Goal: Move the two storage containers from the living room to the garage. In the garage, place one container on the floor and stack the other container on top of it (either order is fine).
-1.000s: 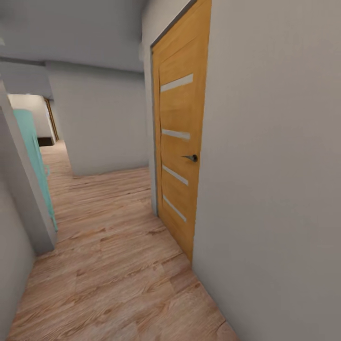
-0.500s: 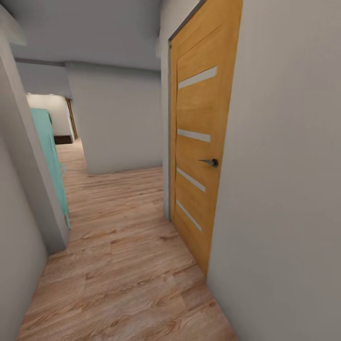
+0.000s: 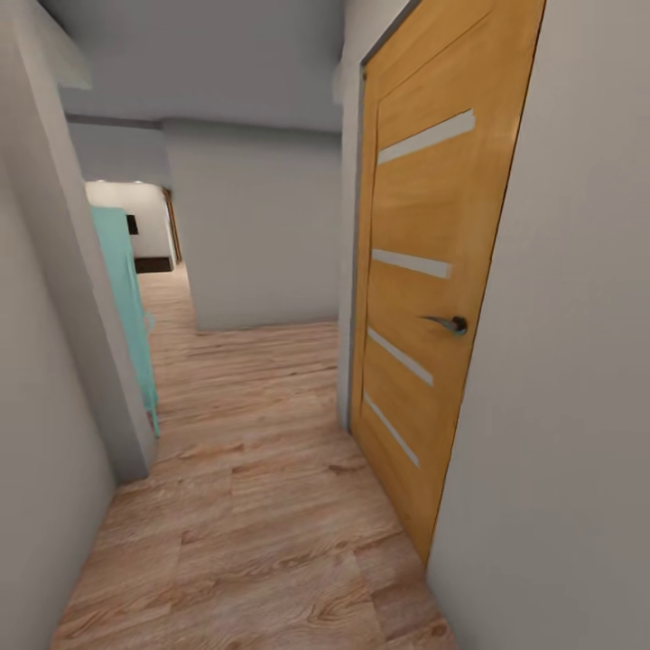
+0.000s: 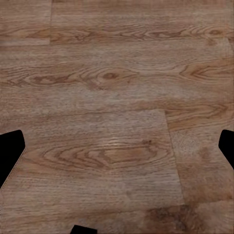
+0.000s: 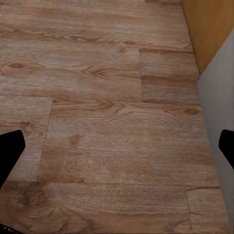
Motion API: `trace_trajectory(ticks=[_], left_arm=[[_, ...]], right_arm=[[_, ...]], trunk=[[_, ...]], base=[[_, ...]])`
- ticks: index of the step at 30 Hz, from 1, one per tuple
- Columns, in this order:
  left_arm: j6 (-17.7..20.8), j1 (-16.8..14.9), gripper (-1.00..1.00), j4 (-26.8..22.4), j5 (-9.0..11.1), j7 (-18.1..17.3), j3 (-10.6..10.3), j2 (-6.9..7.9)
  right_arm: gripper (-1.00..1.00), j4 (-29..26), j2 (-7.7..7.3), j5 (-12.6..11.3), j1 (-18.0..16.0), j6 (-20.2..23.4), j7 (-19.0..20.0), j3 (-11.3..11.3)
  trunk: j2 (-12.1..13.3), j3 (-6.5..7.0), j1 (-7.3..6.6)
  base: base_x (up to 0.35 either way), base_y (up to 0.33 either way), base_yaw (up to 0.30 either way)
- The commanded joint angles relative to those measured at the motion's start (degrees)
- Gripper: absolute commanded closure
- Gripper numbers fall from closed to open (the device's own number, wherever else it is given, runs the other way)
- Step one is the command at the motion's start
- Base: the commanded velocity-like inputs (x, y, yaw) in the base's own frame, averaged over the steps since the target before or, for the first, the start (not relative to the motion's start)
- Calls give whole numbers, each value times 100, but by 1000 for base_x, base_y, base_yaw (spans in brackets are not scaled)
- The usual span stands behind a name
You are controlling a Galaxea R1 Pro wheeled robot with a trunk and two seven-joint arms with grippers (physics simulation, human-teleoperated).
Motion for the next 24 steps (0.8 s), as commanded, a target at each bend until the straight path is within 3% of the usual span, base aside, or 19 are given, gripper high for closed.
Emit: trace_trajectory(ticks=[1, 24], left_arm=[[-31, -10, -100, 22, -7, 26, -3, -1], [-26, -10, -100, 22, -7, 25, -5, -1]], right_arm=[[-100, -11, 4, 58, 4, -5, -15, -31], [-100, -11, 4, 51, 4, -5, -47, -33]], trunk=[[-3, -5, 4], [-3, -5, 4]], base=[[316, 69, 251], [316, 34, 259]])
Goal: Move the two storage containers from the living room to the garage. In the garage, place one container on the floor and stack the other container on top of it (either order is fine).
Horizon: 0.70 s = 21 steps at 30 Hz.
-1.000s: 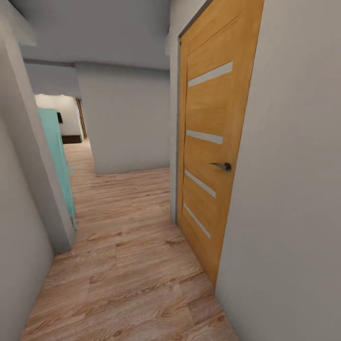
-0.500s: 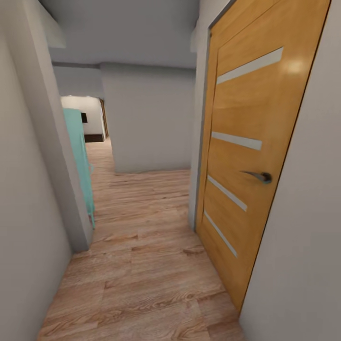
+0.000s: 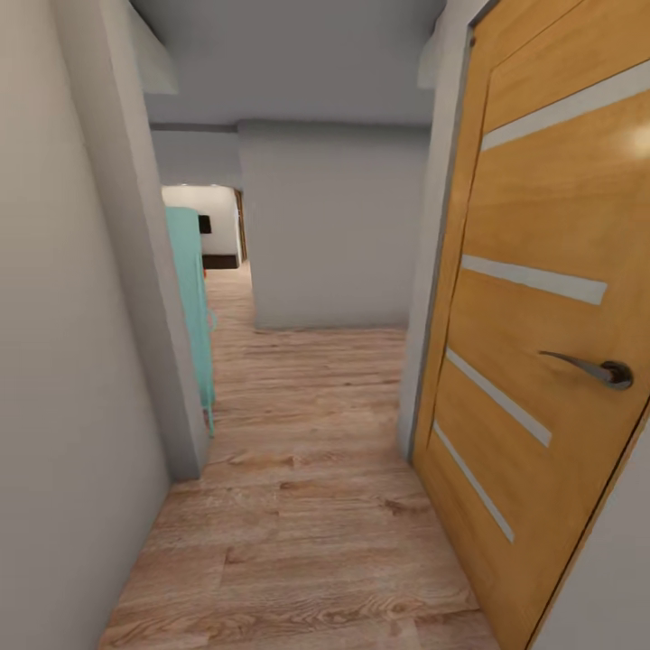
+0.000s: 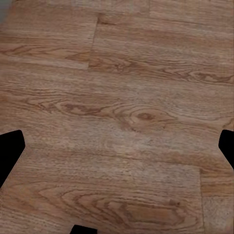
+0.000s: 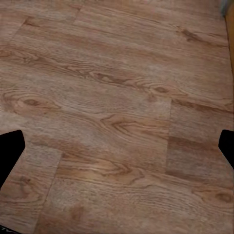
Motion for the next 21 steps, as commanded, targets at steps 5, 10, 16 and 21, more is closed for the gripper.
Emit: trace_trajectory(ticks=[5, 10, 16, 21], left_arm=[[-32, -10, -100, 22, -7, 26, -6, -1], [-34, -10, -100, 22, -7, 23, -6, -1], [-34, -10, -100, 22, -7, 26, -5, -1], [-31, -10, -100, 22, -7, 26, -7, -1]], right_arm=[[-100, -11, 4, 58, 4, -5, -21, -32], [-100, -11, 4, 57, 4, -5, -28, -32], [-100, -11, 4, 57, 4, -11, -30, -33], [-100, -11, 4, 57, 4, -13, -11, -32]], trunk=[[-3, -5, 4], [-3, -5, 4], [-3, -5, 4], [-3, -5, 4]], base=[[315, 0, 297], [315, 0, 299], [316, 0, 299], [315, 0, 145]])
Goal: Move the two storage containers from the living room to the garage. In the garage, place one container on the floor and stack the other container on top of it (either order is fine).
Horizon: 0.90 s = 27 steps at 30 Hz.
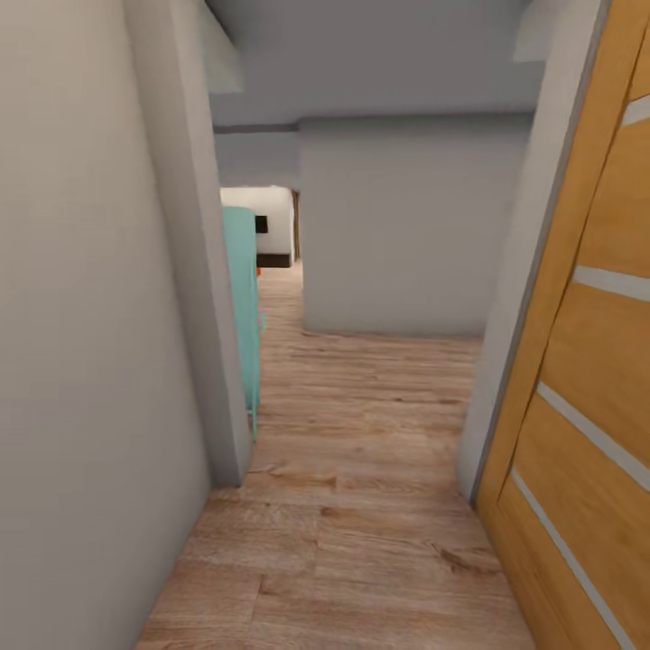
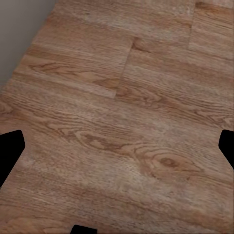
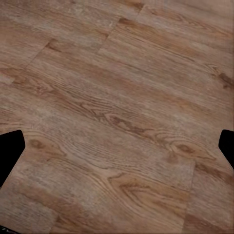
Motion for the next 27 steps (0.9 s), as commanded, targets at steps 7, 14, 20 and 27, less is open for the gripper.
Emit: trace_trajectory(ticks=[7, 14, 20, 27], left_arm=[[-33, -10, -100, 22, -7, 26, -6, 0], [-28, -10, -100, 22, -7, 26, -6, 0], [-28, -10, -100, 22, -7, 26, -4, 0], [-28, -10, -100, 22, -7, 26, -6, 0]], right_arm=[[-100, -11, 4, 59, 3, -5, -10, -32], [-100, -11, 4, 59, 3, -5, -10, -32], [-100, -11, 4, 59, 3, 1, -8, -33], [-100, -11, 4, 59, 0, 3, -9, -34]], trunk=[[-3, -5, 4], [-3, -5, 4], [-3, -5, 4], [-3, -5, 4]], base=[[319, 0, 10], [325, 0, 1], [326, 0, -29], [326, 0, -156]])
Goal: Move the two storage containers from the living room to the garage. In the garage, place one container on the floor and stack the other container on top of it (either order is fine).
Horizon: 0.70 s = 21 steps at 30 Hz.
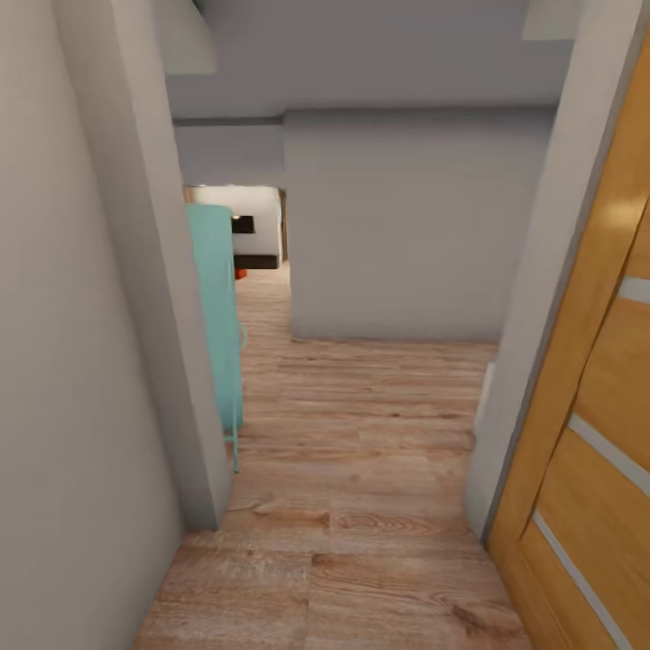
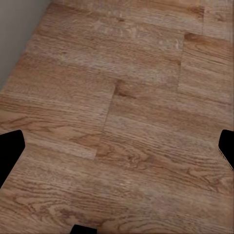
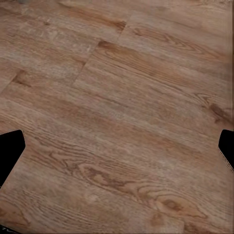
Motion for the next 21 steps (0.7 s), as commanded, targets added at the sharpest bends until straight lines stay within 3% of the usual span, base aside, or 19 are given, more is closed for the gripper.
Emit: trace_trajectory(ticks=[1, 21], left_arm=[[-32, -10, -100, 22, -7, 26, -4, 0], [-32, -10, -100, 22, -7, 26, -5, 0]], right_arm=[[-100, -11, 4, 59, 4, -5, -17, -32], [-100, -11, 4, 46, -3, -13, -52, -43]], trunk=[[-3, -5, 4], [-3, -5, 4]], base=[[326, 0, -32], [326, 0, -3]])
